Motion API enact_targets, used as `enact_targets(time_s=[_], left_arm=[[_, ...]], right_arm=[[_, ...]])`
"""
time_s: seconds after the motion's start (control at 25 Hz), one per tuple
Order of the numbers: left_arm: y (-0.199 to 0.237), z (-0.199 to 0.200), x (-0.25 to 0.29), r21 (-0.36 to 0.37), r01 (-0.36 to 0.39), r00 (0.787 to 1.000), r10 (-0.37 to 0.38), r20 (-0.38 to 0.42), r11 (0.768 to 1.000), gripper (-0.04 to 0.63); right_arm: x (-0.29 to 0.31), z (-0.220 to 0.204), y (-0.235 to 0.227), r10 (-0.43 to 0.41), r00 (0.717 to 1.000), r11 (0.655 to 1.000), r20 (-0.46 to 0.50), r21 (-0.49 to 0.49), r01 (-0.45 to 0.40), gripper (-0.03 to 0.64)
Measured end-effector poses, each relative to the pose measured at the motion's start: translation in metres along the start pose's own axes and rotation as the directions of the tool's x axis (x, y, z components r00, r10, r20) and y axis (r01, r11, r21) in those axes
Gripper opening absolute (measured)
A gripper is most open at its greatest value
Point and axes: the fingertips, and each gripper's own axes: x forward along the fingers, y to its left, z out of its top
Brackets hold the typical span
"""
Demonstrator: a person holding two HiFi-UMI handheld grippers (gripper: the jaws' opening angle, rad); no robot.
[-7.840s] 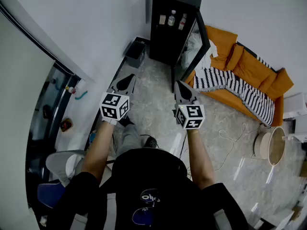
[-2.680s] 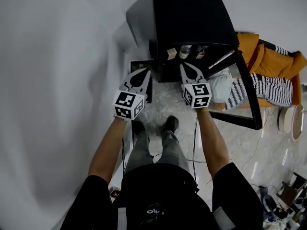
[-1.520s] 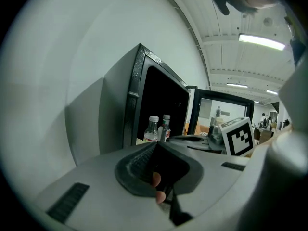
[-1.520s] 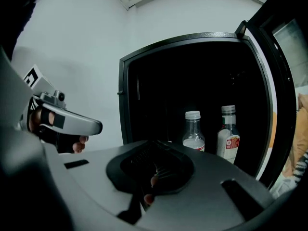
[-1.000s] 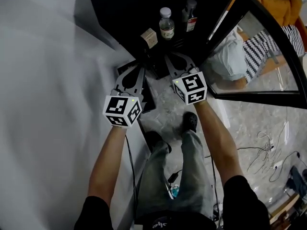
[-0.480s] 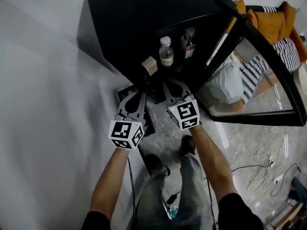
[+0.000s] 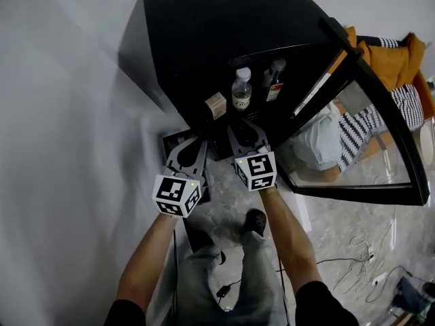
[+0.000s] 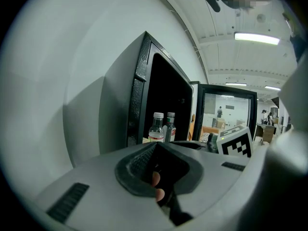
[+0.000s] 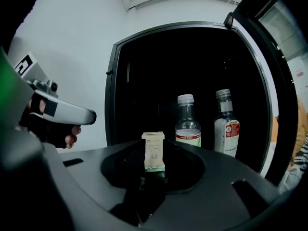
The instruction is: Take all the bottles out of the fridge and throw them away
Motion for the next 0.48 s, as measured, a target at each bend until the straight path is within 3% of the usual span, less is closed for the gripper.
enact_targets(time_s=[0.24, 0.48], left_arm=[[0.0, -0.007, 0.004, 0.003, -0.012, 1.0, 0.012, 0.025, 1.0, 0.002], [0.008, -0.015, 0.005, -0.01, -0.04, 0.998, 0.04, 0.039, 0.999, 0.002]], right_arm=[[0.025, -0.016, 0.001, 0.022, 0.999, 1.0, -0.029, -0.015, -0.022, 0.237], [0.056, -0.023, 0.003, 0.027, 0.999, 1.0, -0.034, -0.007, -0.028, 0.272]])
